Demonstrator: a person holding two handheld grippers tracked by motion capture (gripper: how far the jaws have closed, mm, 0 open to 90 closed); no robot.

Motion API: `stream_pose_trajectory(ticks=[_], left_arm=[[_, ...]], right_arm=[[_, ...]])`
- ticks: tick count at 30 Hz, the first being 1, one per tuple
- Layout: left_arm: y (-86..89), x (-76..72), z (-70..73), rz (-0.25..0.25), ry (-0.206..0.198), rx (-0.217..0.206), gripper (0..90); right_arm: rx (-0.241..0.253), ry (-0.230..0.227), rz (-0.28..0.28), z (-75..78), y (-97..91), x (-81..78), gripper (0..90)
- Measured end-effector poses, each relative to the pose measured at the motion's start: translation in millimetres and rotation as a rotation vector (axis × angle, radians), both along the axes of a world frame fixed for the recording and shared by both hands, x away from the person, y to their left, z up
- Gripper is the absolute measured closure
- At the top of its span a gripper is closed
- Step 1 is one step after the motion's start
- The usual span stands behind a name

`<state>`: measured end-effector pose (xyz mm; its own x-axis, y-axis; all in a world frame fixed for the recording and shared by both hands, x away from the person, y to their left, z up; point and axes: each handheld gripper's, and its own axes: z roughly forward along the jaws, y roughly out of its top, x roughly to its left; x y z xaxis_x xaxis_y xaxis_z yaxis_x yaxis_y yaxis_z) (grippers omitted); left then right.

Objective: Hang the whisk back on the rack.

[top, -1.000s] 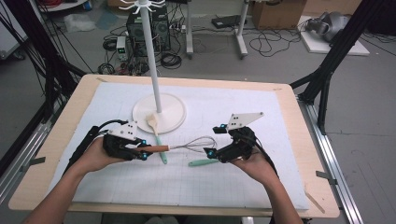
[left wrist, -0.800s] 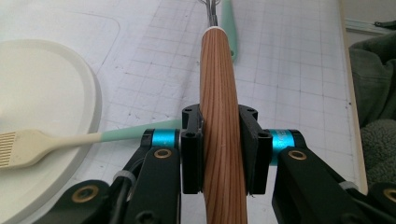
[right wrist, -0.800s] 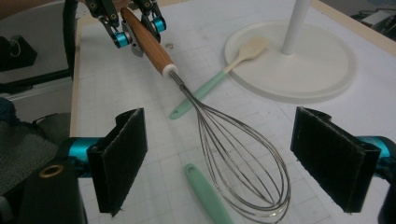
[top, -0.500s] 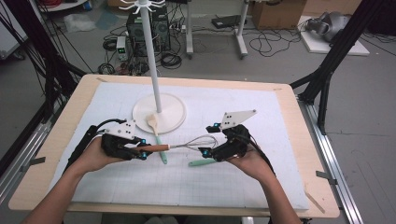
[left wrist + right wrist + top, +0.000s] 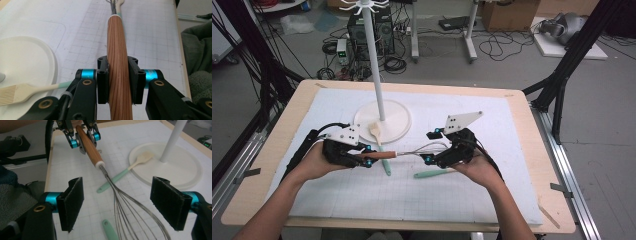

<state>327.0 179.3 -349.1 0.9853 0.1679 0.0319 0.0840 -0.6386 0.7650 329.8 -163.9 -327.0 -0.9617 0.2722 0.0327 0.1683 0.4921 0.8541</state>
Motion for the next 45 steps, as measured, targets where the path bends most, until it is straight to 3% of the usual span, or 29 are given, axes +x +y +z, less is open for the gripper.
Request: stream_pose_trajectory(ticks=[8, 20, 27, 45], left_arm=[[-7.1, -1.0, -0.3, -0.031, 0.010, 0.009, 72.9], [-15.9, -2.1, -4.9, -0.067, 0.026, 0.033, 72.9], [-22.5, -2.8, -5.4, -0.086, 0.027, 0.052, 72.9], [-32.1, -5.8, -4.6, -0.119, 0.032, 0.054, 72.9]], right_arm=[[-0.042, -0.008, 0.062, 4.9, 17.0, 7.7, 33.1], [-0.128, 0.031, 0.187, -11.3, 46.9, 12.5, 44.4], [-0.174, 0.033, 0.234, -15.9, 55.8, 10.8, 49.7], [-0.287, 0.023, 0.329, -26.7, 72.1, 7.3, 64.4]])
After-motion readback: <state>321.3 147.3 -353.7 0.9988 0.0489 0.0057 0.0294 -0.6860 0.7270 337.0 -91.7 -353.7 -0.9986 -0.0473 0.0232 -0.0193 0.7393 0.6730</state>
